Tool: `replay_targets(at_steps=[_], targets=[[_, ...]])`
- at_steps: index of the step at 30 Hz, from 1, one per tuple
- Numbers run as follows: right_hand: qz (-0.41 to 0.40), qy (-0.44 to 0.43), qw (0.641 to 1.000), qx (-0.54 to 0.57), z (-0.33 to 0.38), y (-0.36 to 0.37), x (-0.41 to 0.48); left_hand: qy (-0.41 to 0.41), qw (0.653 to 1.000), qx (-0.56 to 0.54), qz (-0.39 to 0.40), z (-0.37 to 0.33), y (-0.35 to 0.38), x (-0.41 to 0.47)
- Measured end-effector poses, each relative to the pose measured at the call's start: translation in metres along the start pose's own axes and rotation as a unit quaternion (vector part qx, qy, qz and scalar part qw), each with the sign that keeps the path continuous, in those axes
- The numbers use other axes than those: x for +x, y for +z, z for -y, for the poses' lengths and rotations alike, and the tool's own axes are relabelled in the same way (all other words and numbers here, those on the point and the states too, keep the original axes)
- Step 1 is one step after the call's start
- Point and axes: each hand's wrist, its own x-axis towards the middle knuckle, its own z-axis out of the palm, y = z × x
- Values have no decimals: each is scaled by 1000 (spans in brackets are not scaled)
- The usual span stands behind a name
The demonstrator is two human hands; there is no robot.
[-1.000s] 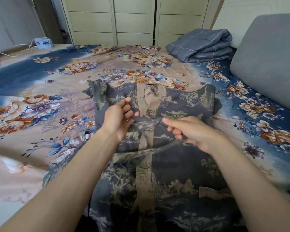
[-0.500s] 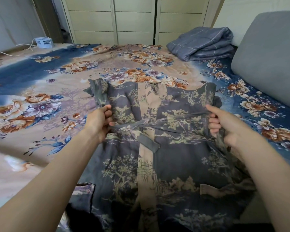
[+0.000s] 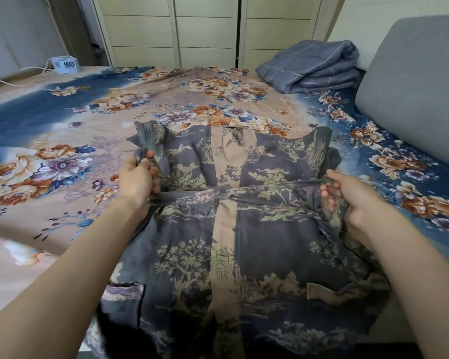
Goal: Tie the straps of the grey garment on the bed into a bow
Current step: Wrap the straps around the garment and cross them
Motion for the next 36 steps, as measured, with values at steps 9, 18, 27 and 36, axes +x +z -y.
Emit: replay_targets(at_steps=[9, 18, 27, 36], targets=[[20, 14, 997, 71, 12, 9, -16, 18, 998, 64, 4, -1, 2, 0], [110, 54, 970, 210, 16, 23, -23, 12, 996, 66, 52, -5, 8, -6], [80, -19, 981, -178, -8, 26, -14, 39, 981, 164, 92, 15, -1, -8], [-97, -71, 949, -293, -23, -12, 15, 65, 949, 302, -57, 34, -51, 12]])
